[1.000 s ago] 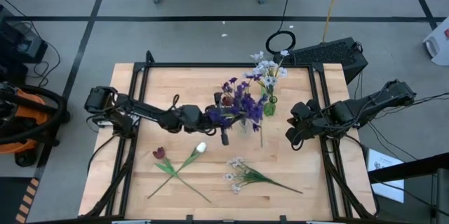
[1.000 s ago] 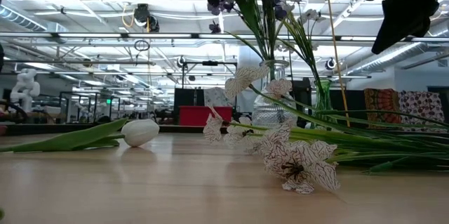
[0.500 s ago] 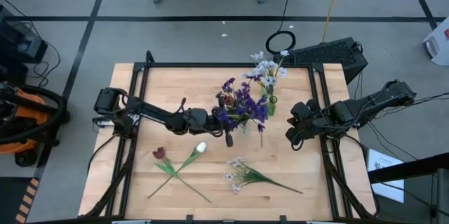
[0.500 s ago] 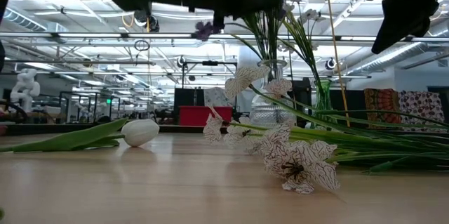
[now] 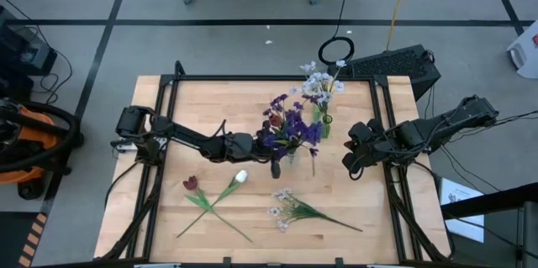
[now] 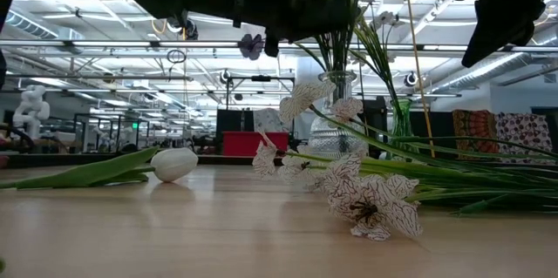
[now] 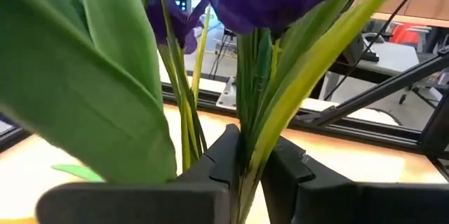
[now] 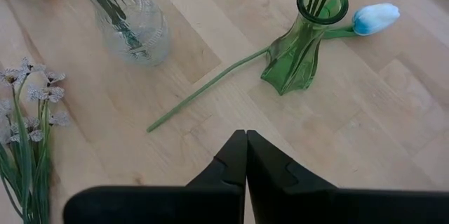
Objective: Sort flowers into vase by color
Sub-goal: Put the purple flowers into the transparent vase, then put the white flowers into the transparent green vase
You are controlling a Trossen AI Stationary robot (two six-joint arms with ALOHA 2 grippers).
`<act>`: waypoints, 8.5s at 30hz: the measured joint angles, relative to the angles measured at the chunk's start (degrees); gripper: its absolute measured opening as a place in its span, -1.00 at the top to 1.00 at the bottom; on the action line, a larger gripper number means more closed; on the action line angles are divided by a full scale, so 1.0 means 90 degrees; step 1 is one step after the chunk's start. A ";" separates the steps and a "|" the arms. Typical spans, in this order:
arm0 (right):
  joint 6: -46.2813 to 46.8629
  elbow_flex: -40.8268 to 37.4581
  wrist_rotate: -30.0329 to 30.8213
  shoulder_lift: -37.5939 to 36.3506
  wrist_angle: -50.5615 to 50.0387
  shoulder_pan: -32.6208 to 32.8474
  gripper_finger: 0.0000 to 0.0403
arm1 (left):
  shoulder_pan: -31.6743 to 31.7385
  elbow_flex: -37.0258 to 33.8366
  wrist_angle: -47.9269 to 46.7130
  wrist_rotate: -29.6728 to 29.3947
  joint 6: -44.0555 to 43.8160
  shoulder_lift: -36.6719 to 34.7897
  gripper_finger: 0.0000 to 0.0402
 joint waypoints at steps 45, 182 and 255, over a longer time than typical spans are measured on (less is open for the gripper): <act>-0.0257 0.0001 -0.0058 -0.0002 0.0204 0.0002 1.00 | -0.0561 0.0032 -0.4521 0.0168 -0.1183 -0.2290 0.15; -0.0447 0.1219 -0.0519 0.2552 0.2111 0.0166 1.00 | -0.0044 -0.1421 -0.8618 0.1725 -0.1307 -0.5690 0.52; -0.0474 0.3728 -0.2327 0.6661 0.0562 0.1046 0.97 | -0.0043 -0.2613 -0.7667 0.1620 -0.1141 -0.6092 0.52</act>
